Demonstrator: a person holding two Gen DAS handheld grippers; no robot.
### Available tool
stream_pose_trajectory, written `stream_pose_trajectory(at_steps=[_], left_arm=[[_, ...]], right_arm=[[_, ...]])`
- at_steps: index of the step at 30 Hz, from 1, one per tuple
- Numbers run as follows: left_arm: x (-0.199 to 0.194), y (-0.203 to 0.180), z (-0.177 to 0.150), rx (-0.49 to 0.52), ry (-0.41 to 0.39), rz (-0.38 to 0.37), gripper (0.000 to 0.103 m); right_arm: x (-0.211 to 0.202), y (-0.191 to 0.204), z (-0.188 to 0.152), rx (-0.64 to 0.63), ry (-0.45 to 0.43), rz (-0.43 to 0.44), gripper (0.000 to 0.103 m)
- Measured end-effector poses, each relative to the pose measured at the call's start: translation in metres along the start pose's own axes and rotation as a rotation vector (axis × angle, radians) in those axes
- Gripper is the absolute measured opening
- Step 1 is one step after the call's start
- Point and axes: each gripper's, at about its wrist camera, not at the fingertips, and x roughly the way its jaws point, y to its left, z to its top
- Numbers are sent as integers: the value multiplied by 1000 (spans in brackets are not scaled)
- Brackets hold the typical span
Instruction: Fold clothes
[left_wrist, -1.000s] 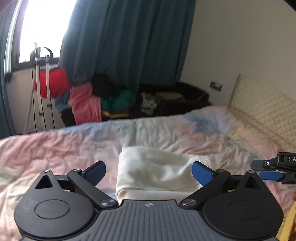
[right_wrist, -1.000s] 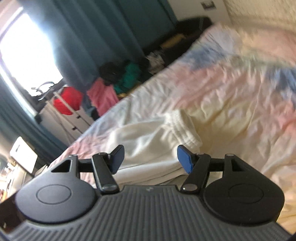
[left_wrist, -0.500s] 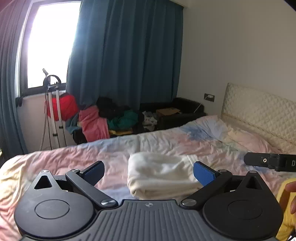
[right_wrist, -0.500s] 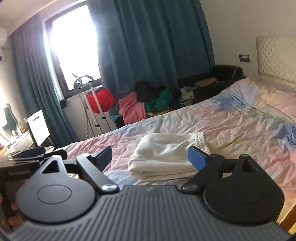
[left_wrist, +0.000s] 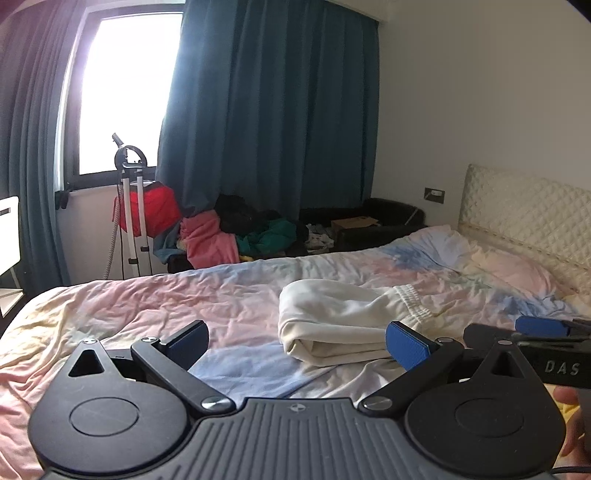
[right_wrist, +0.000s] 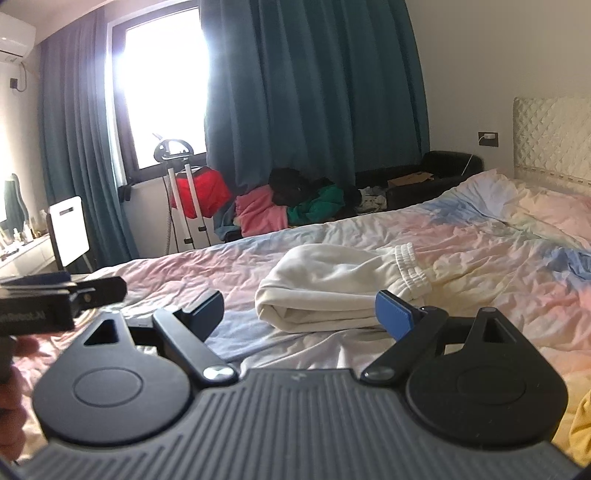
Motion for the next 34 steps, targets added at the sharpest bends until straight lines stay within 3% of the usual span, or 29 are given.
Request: stream_pose_trajectory(at_steps=[14,20,34], left_arm=[[6,19,-32,-37,20,18,103],[10,21,-36,-38,35,31,103],[6,22,-35,-47,32,33,103]], right_arm=[[23,12,-26,-8,6,-105,90],[21,23,-29,-73,1,-121,90],[23,18,-27,-40,21,-127,90]])
